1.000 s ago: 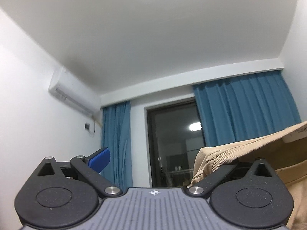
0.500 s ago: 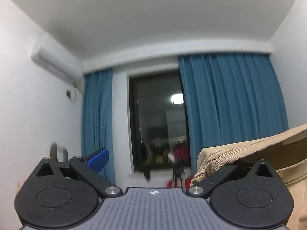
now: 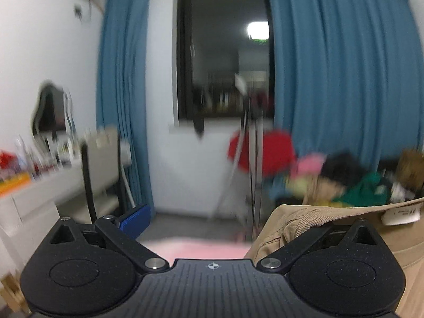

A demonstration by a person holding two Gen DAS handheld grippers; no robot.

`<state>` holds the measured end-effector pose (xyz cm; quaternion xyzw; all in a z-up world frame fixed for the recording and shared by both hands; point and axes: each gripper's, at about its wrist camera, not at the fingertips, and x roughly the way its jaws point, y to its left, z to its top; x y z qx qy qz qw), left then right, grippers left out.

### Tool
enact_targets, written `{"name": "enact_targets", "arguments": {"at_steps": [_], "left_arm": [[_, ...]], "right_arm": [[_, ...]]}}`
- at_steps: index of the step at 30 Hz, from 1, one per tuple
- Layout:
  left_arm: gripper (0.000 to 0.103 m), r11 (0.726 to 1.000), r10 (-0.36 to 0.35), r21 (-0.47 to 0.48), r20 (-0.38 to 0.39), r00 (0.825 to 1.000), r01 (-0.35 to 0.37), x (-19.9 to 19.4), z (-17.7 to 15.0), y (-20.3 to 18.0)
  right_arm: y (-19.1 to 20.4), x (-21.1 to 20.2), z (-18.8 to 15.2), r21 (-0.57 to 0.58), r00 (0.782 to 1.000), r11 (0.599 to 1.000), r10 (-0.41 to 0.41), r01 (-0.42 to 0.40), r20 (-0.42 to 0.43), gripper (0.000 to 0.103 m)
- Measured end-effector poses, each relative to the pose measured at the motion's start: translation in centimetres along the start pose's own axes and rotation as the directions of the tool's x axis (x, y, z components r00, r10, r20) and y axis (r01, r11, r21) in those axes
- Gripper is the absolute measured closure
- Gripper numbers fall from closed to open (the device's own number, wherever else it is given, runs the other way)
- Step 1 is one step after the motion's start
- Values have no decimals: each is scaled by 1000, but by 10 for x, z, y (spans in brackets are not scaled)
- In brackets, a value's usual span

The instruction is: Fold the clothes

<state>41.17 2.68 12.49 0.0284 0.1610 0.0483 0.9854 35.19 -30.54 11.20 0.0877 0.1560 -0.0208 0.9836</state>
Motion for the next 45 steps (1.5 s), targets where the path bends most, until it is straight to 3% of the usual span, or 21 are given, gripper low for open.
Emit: {"name": "enact_targets", "arguments": {"at_steps": [3, 5, 8, 10, 12, 13, 14, 17, 19, 23, 27, 30, 34, 38, 41, 45], "left_arm": [[3, 999, 7, 37, -136, 991, -2, 89, -48, -13], [3, 997, 14, 77, -234, 972, 4, 141, -85, -24], [8, 988, 20, 149, -380, 925, 40, 198, -124, -38], [8, 974, 37, 213, -477, 878, 74, 226, -146, -47], [8, 949, 64, 289, -556, 829, 121, 243, -164, -56], [6, 940, 74, 316, -557, 827, 129, 244, -170, -58], [5, 930, 83, 342, -557, 826, 136, 245, -176, -59], [4, 932, 66, 331, -559, 827, 150, 240, -174, -54], [4, 938, 40, 312, -534, 845, 152, 235, -167, -53], [2, 951, -79, 235, -438, 896, 198, 192, -151, -42], [1, 966, -148, 153, -337, 930, 209, 133, -144, -25], [1, 971, -186, 99, -277, 943, 220, 81, -142, -14], [1, 971, -224, 35, -209, 952, 236, -24, -139, -15], [1, 972, -236, -43, -150, 960, 232, -117, -160, 11], [1, 973, -218, -97, -122, 968, 207, -173, -184, 30], [1, 981, -175, -100, -118, 977, 164, -220, -212, 43]], "right_arm": [[-9, 84, -41, -17, 989, 1000, -16, 14, -150, 19], [-12, 134, -65, -43, 963, 999, -37, 27, -265, 20], [-6, 188, -95, -155, 898, 988, -83, 17, -431, 20], [4, 210, -112, -259, 860, 966, -115, -20, -497, 20], [20, 220, -122, -378, 825, 919, -126, -112, -551, 20], [29, 224, -127, -432, 806, 887, -134, -162, -576, 20], [35, 222, -128, -458, 806, 869, -132, -186, -577, 19], [51, 209, -126, -515, 818, 824, -118, -236, -563, 19], [52, 191, -116, -453, 845, 857, -40, -245, -534, 19], [46, 152, -102, -306, 898, 925, 74, -224, -435, 19], [35, 97, -96, -169, 940, 969, 121, -182, -319, 19], [22, 46, -98, -74, 963, 986, 127, -148, -237, 19], [4, -23, -111, 48, 976, 990, 139, -133, -168, 19], [-6, -99, -136, 118, 982, 985, 143, -129, -122, 19], [-12, -149, -157, 153, 986, 979, 146, -132, -85, 19], [-16, -194, -176, 151, 987, 979, 146, -135, -69, 19]]}}
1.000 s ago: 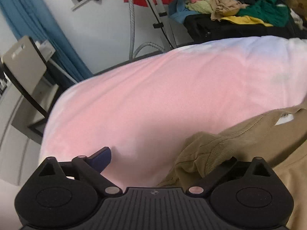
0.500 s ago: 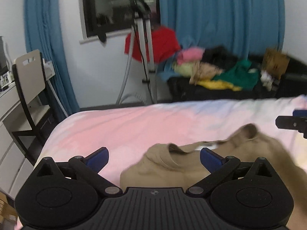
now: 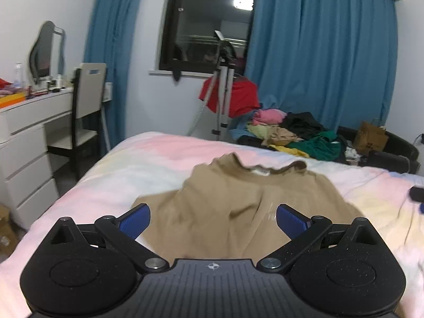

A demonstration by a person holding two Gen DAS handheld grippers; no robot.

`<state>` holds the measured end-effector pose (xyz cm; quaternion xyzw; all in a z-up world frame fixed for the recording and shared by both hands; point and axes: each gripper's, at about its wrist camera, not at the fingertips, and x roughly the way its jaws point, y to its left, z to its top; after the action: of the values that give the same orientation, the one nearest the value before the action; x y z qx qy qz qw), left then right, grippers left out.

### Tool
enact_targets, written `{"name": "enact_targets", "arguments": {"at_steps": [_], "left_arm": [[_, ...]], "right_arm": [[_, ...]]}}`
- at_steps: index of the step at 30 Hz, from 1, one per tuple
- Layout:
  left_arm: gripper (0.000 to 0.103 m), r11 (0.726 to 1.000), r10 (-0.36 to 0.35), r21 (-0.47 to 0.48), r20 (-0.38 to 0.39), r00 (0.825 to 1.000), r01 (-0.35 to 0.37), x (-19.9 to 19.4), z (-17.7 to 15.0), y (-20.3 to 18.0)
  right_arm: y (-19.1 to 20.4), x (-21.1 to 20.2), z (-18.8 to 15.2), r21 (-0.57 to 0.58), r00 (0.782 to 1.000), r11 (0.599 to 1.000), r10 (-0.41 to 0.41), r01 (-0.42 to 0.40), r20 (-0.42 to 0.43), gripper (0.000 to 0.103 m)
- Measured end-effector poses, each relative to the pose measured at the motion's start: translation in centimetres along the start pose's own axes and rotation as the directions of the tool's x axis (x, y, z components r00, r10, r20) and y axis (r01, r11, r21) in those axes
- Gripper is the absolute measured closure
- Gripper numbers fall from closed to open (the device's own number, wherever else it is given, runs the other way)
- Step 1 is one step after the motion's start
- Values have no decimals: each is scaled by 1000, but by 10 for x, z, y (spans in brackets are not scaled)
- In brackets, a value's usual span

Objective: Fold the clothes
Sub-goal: 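Lay the T-shirt flat on the bed and open both grippers, then grasp the T-shirt hem with the left gripper and pull it straight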

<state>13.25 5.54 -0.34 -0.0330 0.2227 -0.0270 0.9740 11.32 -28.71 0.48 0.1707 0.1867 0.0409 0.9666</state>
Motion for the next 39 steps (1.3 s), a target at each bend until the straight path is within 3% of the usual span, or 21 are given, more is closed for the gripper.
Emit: {"name": "enact_targets", "arguments": {"at_steps": [5, 9, 16, 19, 23, 26, 29, 32, 34, 36, 39], "left_arm": [[2, 997, -15, -71, -50, 999, 11, -14, -21, 10], [6, 985, -1, -170, -147, 989, -24, 21, -26, 32], [16, 904, 24, -414, -211, 977, -111, 100, -24, 90], [35, 875, 40, -462, -222, 974, -141, 137, -20, 109], [57, 878, 95, -441, -217, 972, -184, 167, -14, 114], [99, 916, 91, -366, -215, 972, -167, 180, 1, 109], [100, 950, 153, -243, -191, 970, -198, 182, 31, 107], [100, 949, 234, -181, -133, 963, -256, 182, 77, 113], [100, 935, 315, -131, -114, 942, -329, 187, 109, 118], [100, 906, 416, -46, -75, 906, -420, 196, 137, 117], [100, 866, 499, 3, -73, 863, -500, 222, 148, 119]], "right_arm": [[0, -27, -17, 29, 1000, 999, 24, -24, -1, 19], [-2, -16, -22, 47, 1000, 999, 20, -19, -24, 19], [-19, 11, -33, 110, 997, 994, 14, -7, -69, 19], [-28, 31, -32, 102, 999, 994, -43, 46, -33, 19], [-43, 59, -32, 122, 997, 990, -68, 73, -45, 19], [-52, 73, -34, 143, 995, 987, -68, 78, -73, 19], [-56, 76, -33, 158, 994, 983, -84, 95, -73, 19], [-54, 74, -32, 159, 996, 984, -73, 81, -58, 19], [-50, 76, -32, 134, 995, 987, -79, 86, -58, 19], [-49, 79, -31, 121, 995, 989, -83, 90, -64, 19], [-49, 83, -30, 115, 994, 989, -90, 98, -68, 19]]}}
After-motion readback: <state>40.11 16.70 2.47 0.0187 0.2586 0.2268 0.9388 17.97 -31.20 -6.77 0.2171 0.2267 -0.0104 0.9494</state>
